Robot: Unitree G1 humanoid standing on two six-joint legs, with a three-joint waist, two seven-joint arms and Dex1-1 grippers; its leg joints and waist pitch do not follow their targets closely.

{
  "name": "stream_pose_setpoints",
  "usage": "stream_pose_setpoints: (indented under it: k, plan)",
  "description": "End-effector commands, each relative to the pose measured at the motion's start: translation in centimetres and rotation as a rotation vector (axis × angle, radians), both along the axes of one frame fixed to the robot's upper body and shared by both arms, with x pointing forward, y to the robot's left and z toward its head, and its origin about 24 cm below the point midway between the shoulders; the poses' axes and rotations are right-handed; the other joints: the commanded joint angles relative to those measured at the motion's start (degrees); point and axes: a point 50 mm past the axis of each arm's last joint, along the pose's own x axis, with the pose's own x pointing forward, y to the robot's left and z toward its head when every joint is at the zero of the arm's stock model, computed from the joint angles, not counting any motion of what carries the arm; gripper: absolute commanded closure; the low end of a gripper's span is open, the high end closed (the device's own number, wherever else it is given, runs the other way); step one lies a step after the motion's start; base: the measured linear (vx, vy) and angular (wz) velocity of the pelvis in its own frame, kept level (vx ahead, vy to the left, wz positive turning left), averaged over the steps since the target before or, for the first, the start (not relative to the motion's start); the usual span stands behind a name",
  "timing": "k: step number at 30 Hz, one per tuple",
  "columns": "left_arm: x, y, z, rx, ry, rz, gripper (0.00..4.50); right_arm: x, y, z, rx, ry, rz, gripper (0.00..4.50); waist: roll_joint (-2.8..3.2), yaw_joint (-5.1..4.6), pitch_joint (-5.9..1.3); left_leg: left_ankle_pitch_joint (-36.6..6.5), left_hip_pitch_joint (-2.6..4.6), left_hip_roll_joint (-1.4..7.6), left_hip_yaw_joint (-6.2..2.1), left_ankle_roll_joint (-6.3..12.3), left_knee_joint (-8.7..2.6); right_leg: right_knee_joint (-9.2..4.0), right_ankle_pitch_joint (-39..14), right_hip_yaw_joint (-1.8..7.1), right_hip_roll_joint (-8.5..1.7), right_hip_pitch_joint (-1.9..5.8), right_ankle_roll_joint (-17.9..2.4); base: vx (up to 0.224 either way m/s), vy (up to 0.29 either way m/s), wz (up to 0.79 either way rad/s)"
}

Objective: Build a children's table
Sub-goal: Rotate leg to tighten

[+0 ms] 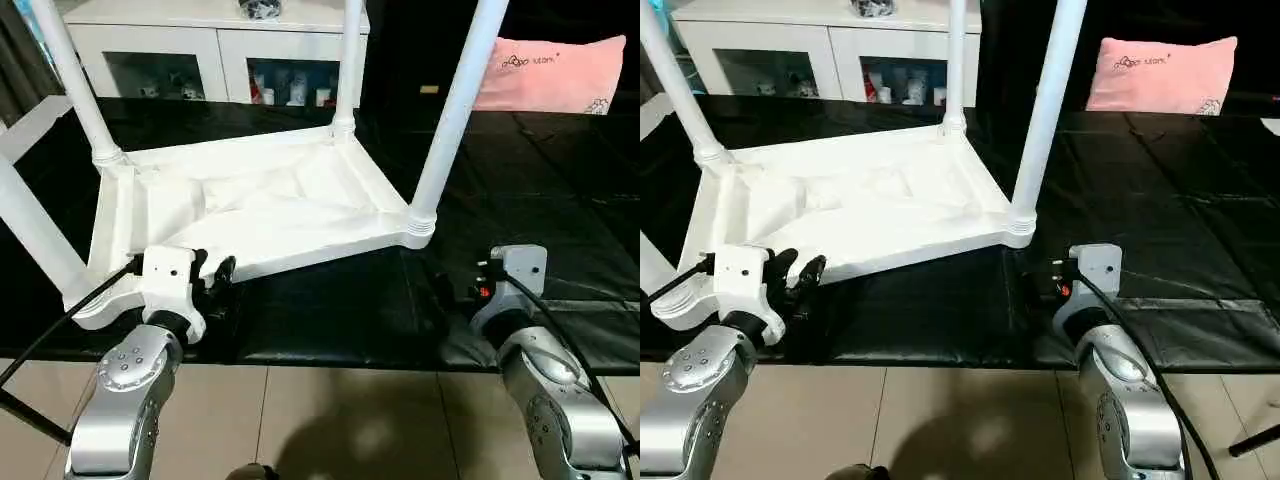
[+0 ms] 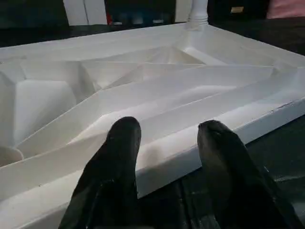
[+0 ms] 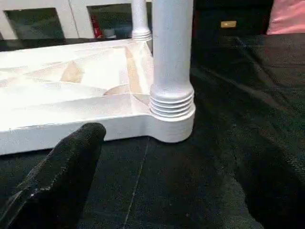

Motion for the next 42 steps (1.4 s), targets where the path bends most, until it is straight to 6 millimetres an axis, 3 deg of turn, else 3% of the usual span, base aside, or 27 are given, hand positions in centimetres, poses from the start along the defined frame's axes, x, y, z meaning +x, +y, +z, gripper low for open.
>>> stream_pose_setpoints:
  k: [1,3,4,5,6,8,10,12,14,17,19,20,21,22,23,24,25,27,28,29,30,31,32,35,39,41,42]
  plan:
    - [0.25,-0.06,0.17,0.006,-0.002,0.002,2.27,0.07,-0.36,0.37,0.006,-0.01,-0.034,0.0,-0.86,1.13,-3.18,-9.4,0.02,2.84,-1.11,10.13,-0.3,-7.12,-0.6,4.63,-8.85,1.39,-8.8,0.0,0.0,0.0]
    - [0.36,-0.15,0.24,0.008,-0.005,-0.004,2.27,0.04,-0.67,0.29,0.011,-0.006,-0.064,0.0,-0.06,1.64,-3.14,-9.5,0.11,3.95,-2.11,10.84,0.03,-7.45,-4.7,4.94,-9.5,1.05,-9.4,-0.004,0.102,-0.03]
    - [0.41,-0.2,0.28,0.009,-0.007,-0.007,2.27,0.03,-0.78,0.26,0.013,-0.005,-0.077,0.0,0.44,1.46,-3.15,-10.4,0.75,4.22,-2.13,10.46,-1.22,-6.65,-5.6,3.8,-7.39,0.55,-9.9,-0.003,0.121,-0.02]
    - [0.45,-0.24,0.31,0.011,-0.008,-0.009,2.27,0.02,-0.88,0.25,0.018,-0.005,-0.09,0.0,1.68,0.53,-3.4,-13.7,3.33,4.04,-1.74,9.11,-3.15,-4.5,-6.0,1.46,-2.49,-1.11,-10.0,-0.038,0.128,0.01]
    - [0.5,-0.27,0.34,0.015,-0.009,-0.009,2.27,0.01,-0.93,0.24,0.029,-0.005,-0.099,0.0,2.18,-0.97,-3.45,-14.3,4.54,4.32,-2.83,7.27,-4.24,-1.93,-4.0,-0.28,0.29,-1.83,-8.3,-0.049,0.134,-0.01]
    - [0.6,-0.36,0.42,0.017,-0.01,-0.012,2.27,-0.08,-0.93,0.2,0.043,-0.002,-0.104,0.0,2.31,-0.93,-3.07,-20.7,4.23,4.33,-2.11,0.45,-5.9,-1.27,-2.9,-0.65,0.5,-2.52,-5.3,-0.043,0.131,0.01]
    - [0.64,-0.44,0.46,0.016,-0.011,-0.017,2.27,-0.21,-0.87,0.11,0.052,0.007,-0.101,0.0,1.17,-0.99,-2.68,-39.3,3.73,3.28,-1.71,-13.21,-6.79,-3.62,-8.1,0.73,-1.73,-2.89,-2.6,-0.066,0.084,0.08]
    - [0.64,-0.52,0.45,0.018,-0.011,-0.023,2.27,-0.28,-0.86,0.13,0.05,0.006,-0.102,0.0,0.59,-1.29,-2.76,-41.5,4.04,2.76,-2.17,-12.88,-5.28,-5.58,-16.6,2.02,-3.92,-3.1,-2.4,-0.078,0.024,-0.04]
    - [0.68,-0.66,0.47,0.02,-0.011,-0.031,2.27,-0.33,-0.91,0.14,0.048,0.005,-0.106,0.0,0.5,-1.51,-2.38,-40.1,3.0,2.58,-2.43,-10.79,-5.2,-6.6,-21.9,2.24,-4.36,-2.82,-1.6,-0.085,0.006,-0.15]
    - [0.78,-0.78,0.51,0.017,-0.01,-0.039,2.27,-0.39,-0.98,0.17,0.044,0.004,-0.116,0.0,0.6,-2.5,-1.61,-46.4,3.28,2.28,-2.72,-11.08,-5.32,-7.5,-30.3,1.64,-3.79,-3.29,-1.3,-0.09,0.001,-0.21]
    - [0.87,-0.78,0.5,0.016,-0.01,-0.039,2.27,-0.42,-0.94,0.2,0.048,0.0,-0.113,0.0,1.36,-3.24,-1.05,-53.8,2.42,2.19,-2.6,-12.49,-7.51,-6.43,-31.4,-0.4,-1.98,-2.04,-1.8,-0.089,0.011,-0.21]
    - [0.99,-0.8,0.49,0.01,-0.009,-0.037,2.27,-0.5,-0.81,0.32,0.044,-0.006,-0.099,0.0,2.1,-3.11,-1.0,-56.4,1.23,2.28,-1.94,-13.19,-9.39,-4.48,-28.6,-1.32,-0.96,-0.77,-2.6,-0.103,0.011,-0.2]
    - [1.02,-0.8,0.49,0.009,-0.009,-0.037,2.27,-0.52,-0.78,0.34,0.042,-0.006,-0.096,0.0,2.19,-2.55,-1.35,-57.6,-0.77,2.47,-0.83,-13.34,-11.86,0.02,-23.1,-1.74,0.09,1.59,-3.4,-0.159,0.005,-0.03]
    - [1.09,-0.83,0.47,0.005,-0.009,-0.034,2.27,-0.59,-0.7,0.38,0.034,-0.006,-0.087,0.0,1.01,1.33,-2.47,-44.9,-2.8,1.05,6.27,-13.77,-14.36,5.71,-19.9,-0.54,0.77,2.83,-4.0,-0.159,0.005,-0.03]
    - [1.13,-0.84,0.45,0.002,-0.009,-0.032,2.27,-0.62,-0.71,0.37,0.029,-0.003,-0.086,0.0,-2.41,-0.5,-3.19,-33.6,2.87,1.07,4.62,-11.66,-5.33,-0.69,-34.1,2.32,-3.66,-2.38,-2.0,-0.079,-0.099,0.19]
    - [1.14,-0.83,0.41,0.001,-0.007,-0.028,2.27,-0.63,-0.75,0.37,0.028,-0.002,-0.087,0.0,-1.51,-1.75,-1.65,-10.5,5.99,-0.8,-4.38,-3.62,10.35,-12.86,-54.9,7.84,-11.51,-9.02,-3.0,0.049,-0.106,0.03]
    - [1.14,-0.82,0.39,0.001,-0.006,-0.025,2.27,-0.63,-0.78,0.37,0.028,-0.001,-0.088,0.0,-1.16,-2.36,0.22,-8.2,1.1,-1.32,-7.43,-3.58,9.32,-9.6,-49.6,5.63,-10.04,-2.05,-8.0,0.049,-0.106,0.03]
    - [1.13,-0.81,0.32,-0.003,-0.001,-0.017,2.27,-0.61,-0.87,0.4,0.028,-0.001,-0.09,0.0,0.15,-2.37,-0.33,-21.8,5.28,0.23,-7.26,-6.98,4.96,-6.98,-38.0,1.9,-5.58,-3.1,-9.1,-0.062,-0.001,0.07]
    - [1.04,-0.68,0.2,-0.013,0.005,-0.001,2.27,-0.56,-0.95,0.41,0.024,0.003,-0.088,0.0,1.4,-4.65,0.07,-50.4,5.01,2.63,-8.79,-8.73,-3.43,-3.32,-16.9,-0.29,0.48,-2.26,-5.8,-0.123,-0.002,0.15]
    - [1.0,-0.62,0.15,-0.014,0.006,0.003,2.27,-0.53,-0.98,0.41,0.02,0.004,-0.086,0.0,3.21,-4.17,-0.38,-52.9,4.75,2.7,-9.1,-8.62,-4.64,-2.38,-10.7,-0.24,0.11,-1.02,-6.5,-0.164,-0.016,0.16]
    - [0.98,-0.57,0.12,-0.014,0.006,0.005,2.27,-0.51,-0.98,0.41,0.016,0.006,-0.083,0.0,2.57,-5.03,-0.79,-49.0,4.04,2.69,-8.92,-6.7,-5.24,-2.2,-1.4,-0.42,-0.86,0.72,-6.4,-0.082,0.047,-0.08]
    - [0.96,-0.52,0.08,-0.012,0.007,0.01,2.27,-0.46,-0.99,0.45,0.011,0.006,-0.081,0.0,2.47,-4.96,-0.48,-47.3,3.72,2.26,-8.58,-6.46,-5.51,-3.03,-1.2,-0.43,-1.22,0.99,-6.1,-0.082,0.047,-0.08]
    - [0.96,-0.52,0.08,-0.012,0.007,0.01,2.27,-0.45,-1.0,0.45,0.01,0.006,-0.081,0.0,1.21,-5.39,0.02,-44.8,3.7,1.47,-6.98,-7.03,-4.92,-5.86,-11.9,-0.05,-2.17,0.3,-4.6,-0.074,0.025,-0.08]
    - [1.0,-0.39,0.12,-0.019,0.0,0.039,2.27,-0.31,-0.88,0.61,0.012,0.003,-0.064,0.0,-0.4,-5.76,0.3,-43.0,5.02,0.43,-5.33,-6.77,-3.41,-9.41,-34.9,-0.37,-3.15,-1.4,-1.9,-0.073,-0.025,-0.03]
    - [1.05,-0.38,0.16,-0.02,-0.004,0.051,2.27,-0.02,-0.79,0.74,-0.007,-0.01,-0.054,0.0,-0.44,-5.7,0.15,-37.9,3.97,1.16,-4.78,-5.64,-4.42,-9.95,-32.1,-1.74,-3.13,-0.29,-1.1,-0.044,-0.032,-0.05]
    - [1.02,-0.3,0.24,-0.031,-0.013,0.07,2.27,0.26,-0.61,0.82,-0.016,-0.015,-0.04,0.0,-0.43,-5.58,0.46,-42.1,3.55,1.91,-4.65,-5.9,-6.0,-9.03,-29.9,-2.86,-2.37,0.57,-0.9,-0.06,-0.04,-0.04]
    - [1.02,-0.28,0.27,-0.036,-0.016,0.075,2.27,0.31,-0.55,0.84,-0.017,-0.015,-0.034,0.0,0.73,-4.79,0.78,-48.1,0.99,3.37,-3.94,-6.51,-10.05,-3.52,-22.7,-3.54,-0.94,3.48,-2.0,-0.109,-0.06,0.04]
